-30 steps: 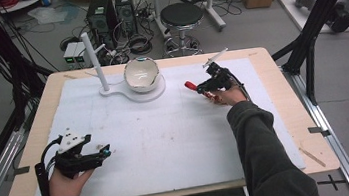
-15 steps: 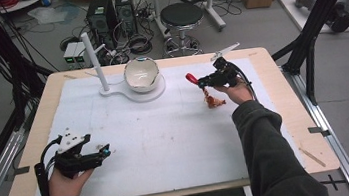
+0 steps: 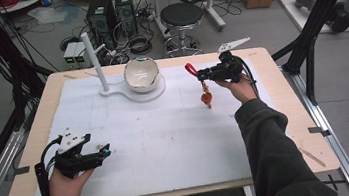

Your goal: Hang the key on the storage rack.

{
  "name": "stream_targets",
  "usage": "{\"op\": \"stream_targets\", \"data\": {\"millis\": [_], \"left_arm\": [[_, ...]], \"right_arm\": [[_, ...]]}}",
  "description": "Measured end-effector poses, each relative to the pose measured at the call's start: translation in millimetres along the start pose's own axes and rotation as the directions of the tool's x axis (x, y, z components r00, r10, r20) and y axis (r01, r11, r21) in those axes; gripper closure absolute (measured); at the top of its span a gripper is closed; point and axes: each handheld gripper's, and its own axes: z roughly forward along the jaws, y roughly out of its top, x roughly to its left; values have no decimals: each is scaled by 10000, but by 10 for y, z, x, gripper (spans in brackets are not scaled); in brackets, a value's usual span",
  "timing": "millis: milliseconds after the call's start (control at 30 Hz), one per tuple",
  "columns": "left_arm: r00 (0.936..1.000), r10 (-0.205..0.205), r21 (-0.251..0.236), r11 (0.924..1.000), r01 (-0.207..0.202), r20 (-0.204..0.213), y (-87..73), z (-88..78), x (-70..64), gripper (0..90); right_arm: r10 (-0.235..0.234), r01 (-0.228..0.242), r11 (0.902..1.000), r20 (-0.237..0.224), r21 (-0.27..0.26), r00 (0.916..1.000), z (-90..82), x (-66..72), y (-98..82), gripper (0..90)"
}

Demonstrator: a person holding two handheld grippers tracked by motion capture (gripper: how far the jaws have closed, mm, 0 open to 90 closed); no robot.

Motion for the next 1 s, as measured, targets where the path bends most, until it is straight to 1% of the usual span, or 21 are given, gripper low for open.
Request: {"op": "stream_targets", "data": {"millis": [67,100,200,267,300,433,500,533,567,600,633,733,767,833,900,1000], "left_arm": [[10000,-6,4,10000,6,28,-1,1,0,249],[10000,-11,8,10000,11,27,-1,1,0,249],[10000,5,-14,10000,-5,-24,1,-3,-1,249],[10000,28,10,10000,-28,-14,2,-10,2,249],[10000,19,1,10000,-19,-14,2,-10,2,249],[10000,-5,-23,10000,5,-15,4,-11,-4,249],[10000,6,-58,10000,-6,-8,7,-9,-11,249],[10000,14,-70,10000,-14,-14,8,-8,-13,249],[10000,23,-33,10000,-23,16,10,-9,-14,249],[10000,33,-35,10000,-33,8,10,-9,-16,249],[10000,37,-40,10000,-37,6,10,-9,-17,249],[10000,30,-52,10000,-30,2,11,-12,-17,249],[10000,12,-80,10000,-12,9,10,-10,-20,249],[10000,24,-68,10000,-24,14,9,-10,-19,250],[10000,42,-90,10000,-42,-10,7,-6,-25,252],[9999,105,-67,9999,-105,-5,9,-8,-26,253]], "right_arm": [[-19,19,10000,-89,-61,10000,-15,31,38,753],[32,-32,10000,-58,-10,10000,-21,54,62,753],[-127,124,9998,-201,-163,9997,-23,116,155,753],[-222,217,9996,-289,-165,9993,-19,169,225,753],[-325,318,9992,-312,-238,9990,-10,193,257,753],[-476,463,9985,-442,-298,9979,34,278,374,753],[-509,483,9978,-578,-449,9970,87,333,447,753],[-509,483,9978,-578,-449,9970,87,333,447,753],[-511,485,9979,-651,-423,9966,112,352,473,753],[-636,603,9970,-720,-476,9954,173,395,525,753],[-636,603,9970,-720,-476,9954,173,395,525,753],[-787,745,9959,-866,-507,9931,281,454,602,753],[-790,747,9960,-951,-487,9923,320,474,627,753],[-834,794,9958,-972,-447,9918,393,521,676,753],[-823,780,9961,-1134,-417,9901,466,561,726,753],[-876,805,9950,-1302,-592,9876,571,616,786,753]]}}
